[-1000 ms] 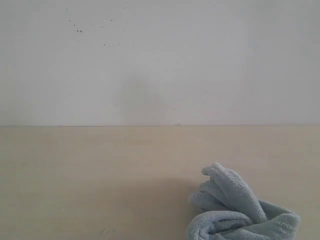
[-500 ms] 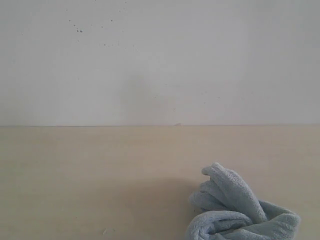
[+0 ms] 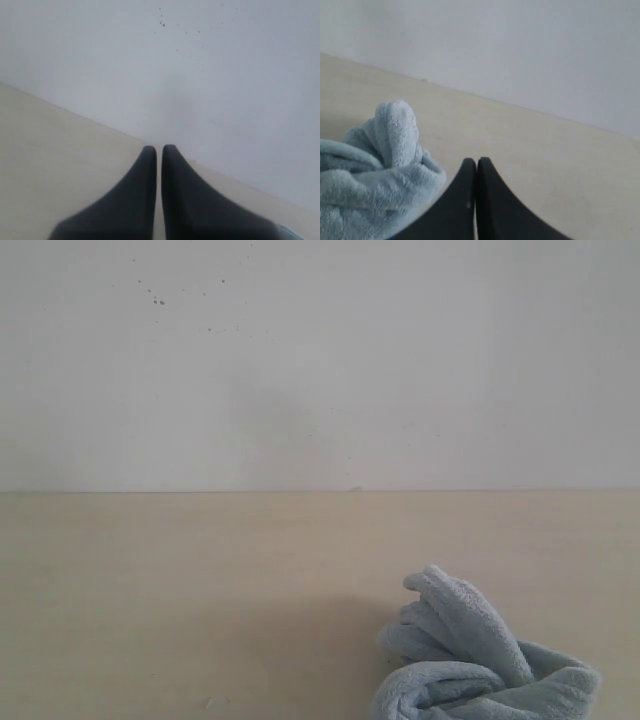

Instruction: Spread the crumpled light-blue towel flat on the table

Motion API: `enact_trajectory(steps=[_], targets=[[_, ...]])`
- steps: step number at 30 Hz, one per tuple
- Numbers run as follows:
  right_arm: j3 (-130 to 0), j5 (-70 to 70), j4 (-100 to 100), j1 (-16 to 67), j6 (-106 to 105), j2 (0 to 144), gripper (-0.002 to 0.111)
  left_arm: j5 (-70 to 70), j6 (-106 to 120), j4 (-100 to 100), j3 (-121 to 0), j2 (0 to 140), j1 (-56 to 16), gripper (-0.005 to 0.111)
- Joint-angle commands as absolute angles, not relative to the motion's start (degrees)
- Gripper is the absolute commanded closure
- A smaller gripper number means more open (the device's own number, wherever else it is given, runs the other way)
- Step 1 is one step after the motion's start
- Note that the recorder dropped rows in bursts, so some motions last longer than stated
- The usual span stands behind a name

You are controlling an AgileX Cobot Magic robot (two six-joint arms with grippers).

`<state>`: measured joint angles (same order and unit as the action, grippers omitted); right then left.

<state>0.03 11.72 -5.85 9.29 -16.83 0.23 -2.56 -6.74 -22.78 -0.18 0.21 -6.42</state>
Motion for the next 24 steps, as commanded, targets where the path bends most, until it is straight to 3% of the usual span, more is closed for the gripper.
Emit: enact_trajectory(steps=[1,5,10,13,16,17,19,20,22,24], targets=[[0.0,3.9,-5.6,9.1,-16.7,0.0,0.109,-1.6,-12.5,-23.6,0.0,0.0,-6.3,0.103],[0.0,-3.6,-9.7,9.1,-10.2,0.0,0.109,-2.5,-13.8,-23.6,0.0,0.0,-6.3,0.103],[0.0,-10.3,-20.8,9.1,18.5,0.0,0.109,-0.3,-23.4,-23.7,0.0,0.0,-6.3,0.103],[0.0,-14.5,-20.7,9.1,19.9,0.0,0.109,4.3,-30.0,-26.4,0.0,0.0,-6.3,0.103],[0.0,-40.8,-20.7,9.1,20.5,0.0,0.109,30.5,-43.8,-19.7,-3.3,0.0,-6.3,0.103],[-1.4,-55.6,-20.8,9.1,20.4,0.0,0.109,40.3,-44.1,-11.5,-6.2,1.5,-6.3,0.103],[-9.3,-62.0,-20.8,9.1,20.4,0.0,0.109,42.7,-48.9,8.2,-15.1,8.1,-6.3,0.103],[-12.7,-59.2,-20.4,9.1,20.4,0.4,0.109,41.4,-50.3,16.3,-18.4,12.2,-6.3,0.103],[-24.8,-37.6,-16.5,9.1,16.9,5.6,0.109,38.3,-58.0,38.1,-28.7,28.2,-6.3,0.103],[-30.8,-20.5,-10.3,9.1,-2.9,14.1,0.109,38.8,-63.1,44.5,-34.7,41.7,-6.3,0.103]])
